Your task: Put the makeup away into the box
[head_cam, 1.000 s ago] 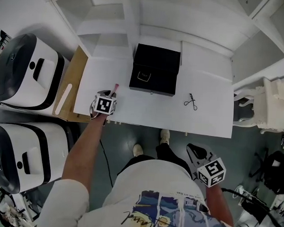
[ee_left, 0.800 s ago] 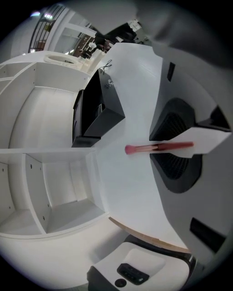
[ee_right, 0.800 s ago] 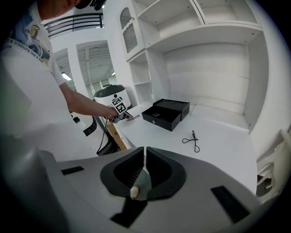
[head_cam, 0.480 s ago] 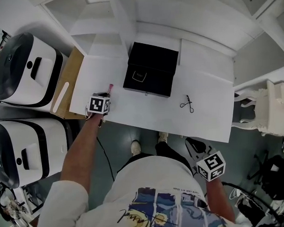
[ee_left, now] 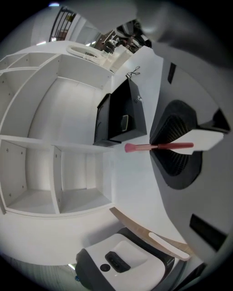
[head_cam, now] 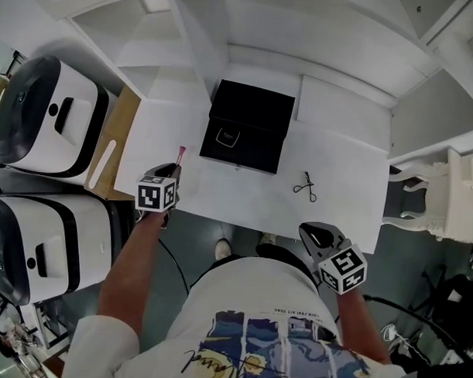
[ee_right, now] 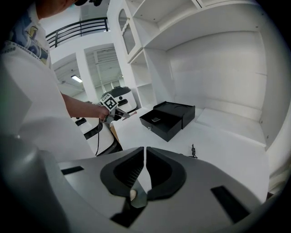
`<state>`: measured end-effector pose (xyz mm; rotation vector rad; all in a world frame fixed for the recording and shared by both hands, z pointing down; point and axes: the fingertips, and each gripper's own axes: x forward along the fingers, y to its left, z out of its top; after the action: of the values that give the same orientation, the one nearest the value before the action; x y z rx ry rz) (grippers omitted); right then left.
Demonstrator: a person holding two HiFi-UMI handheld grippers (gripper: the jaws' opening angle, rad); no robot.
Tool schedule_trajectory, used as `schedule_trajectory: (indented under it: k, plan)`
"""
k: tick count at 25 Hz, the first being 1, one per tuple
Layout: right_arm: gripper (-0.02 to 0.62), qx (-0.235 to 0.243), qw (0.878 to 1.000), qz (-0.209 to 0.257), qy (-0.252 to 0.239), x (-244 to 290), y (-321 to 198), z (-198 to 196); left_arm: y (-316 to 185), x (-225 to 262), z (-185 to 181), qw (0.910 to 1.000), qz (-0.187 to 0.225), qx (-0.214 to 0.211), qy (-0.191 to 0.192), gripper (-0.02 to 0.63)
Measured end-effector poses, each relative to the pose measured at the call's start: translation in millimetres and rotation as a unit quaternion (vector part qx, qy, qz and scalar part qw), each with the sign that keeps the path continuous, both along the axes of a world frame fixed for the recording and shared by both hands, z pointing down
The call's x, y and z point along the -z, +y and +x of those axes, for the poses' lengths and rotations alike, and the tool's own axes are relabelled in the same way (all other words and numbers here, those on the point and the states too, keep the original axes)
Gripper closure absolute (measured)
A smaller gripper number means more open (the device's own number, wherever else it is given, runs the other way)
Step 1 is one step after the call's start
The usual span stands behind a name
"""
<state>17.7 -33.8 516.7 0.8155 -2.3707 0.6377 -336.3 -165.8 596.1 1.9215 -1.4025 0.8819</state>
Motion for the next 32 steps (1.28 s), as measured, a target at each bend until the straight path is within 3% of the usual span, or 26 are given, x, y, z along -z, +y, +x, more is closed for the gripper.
schedule_trajectory:
  k: [6,14,21,32]
  plan:
    - [0.560,0.014,1.000,0.004,-0.014,-4,-25,0,-1,39,61,0.9987,0.025,-0.028,0.034,0.552]
    - [0.560,0.025,1.000,0.005,-0.019,-4,-48,11,-24,47,130,0.9961,0.018,-0.070,0.051,0.552]
    - [0.560,0.011,1.000,0.002,-0.024,-6,-59,34,-53,18,161,0.9949,-0.018,-0.097,0.019,0.552]
    - [0.560,-0.023,0.999,-0.010,-0.029,-14,-64,77,-82,-33,180,0.9888,-0.081,-0.115,-0.049,0.552]
